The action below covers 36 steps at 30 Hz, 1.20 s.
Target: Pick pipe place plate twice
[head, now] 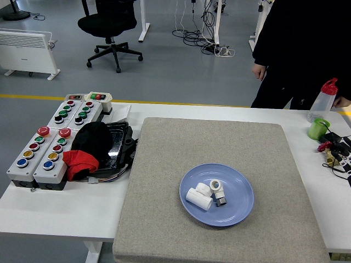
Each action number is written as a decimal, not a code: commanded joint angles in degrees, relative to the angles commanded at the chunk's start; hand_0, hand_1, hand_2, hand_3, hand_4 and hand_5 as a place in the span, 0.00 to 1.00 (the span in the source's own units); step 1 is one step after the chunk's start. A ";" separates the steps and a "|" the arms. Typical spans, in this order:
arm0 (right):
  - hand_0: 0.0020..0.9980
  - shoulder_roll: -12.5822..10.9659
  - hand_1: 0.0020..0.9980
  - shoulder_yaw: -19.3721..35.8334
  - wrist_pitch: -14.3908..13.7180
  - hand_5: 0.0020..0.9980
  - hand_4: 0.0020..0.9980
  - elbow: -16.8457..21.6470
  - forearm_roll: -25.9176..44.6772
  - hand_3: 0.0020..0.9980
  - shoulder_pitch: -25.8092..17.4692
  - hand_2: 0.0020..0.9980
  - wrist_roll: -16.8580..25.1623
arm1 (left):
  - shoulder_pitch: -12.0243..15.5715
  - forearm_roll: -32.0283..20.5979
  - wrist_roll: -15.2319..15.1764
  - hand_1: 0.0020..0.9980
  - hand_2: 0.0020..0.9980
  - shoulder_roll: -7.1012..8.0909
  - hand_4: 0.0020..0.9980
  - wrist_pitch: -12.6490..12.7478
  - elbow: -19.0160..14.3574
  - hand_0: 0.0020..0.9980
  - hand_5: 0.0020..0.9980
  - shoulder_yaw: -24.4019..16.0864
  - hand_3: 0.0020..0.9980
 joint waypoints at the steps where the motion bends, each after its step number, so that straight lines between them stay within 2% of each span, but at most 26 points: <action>1: 0.78 0.00 0.74 0.00 0.03 0.64 0.56 -0.02 -0.03 0.77 0.00 0.78 -0.05 | -0.01 0.01 0.00 0.78 0.74 0.00 0.45 0.00 0.00 0.73 1.00 -0.01 0.70; 14: 0.77 0.06 0.74 -0.30 0.86 0.66 0.55 -0.56 -1.46 0.77 -0.21 0.78 -1.08 | -0.09 -0.14 -0.11 0.77 0.74 0.01 0.45 -0.05 0.00 0.73 1.00 0.07 0.70; 36: 0.77 0.12 0.73 -0.97 1.24 0.67 0.54 -1.99 -1.60 0.76 -0.81 0.78 -0.05 | -0.36 0.30 -0.10 0.77 0.74 0.03 0.45 -0.09 0.00 0.73 1.00 -0.18 0.70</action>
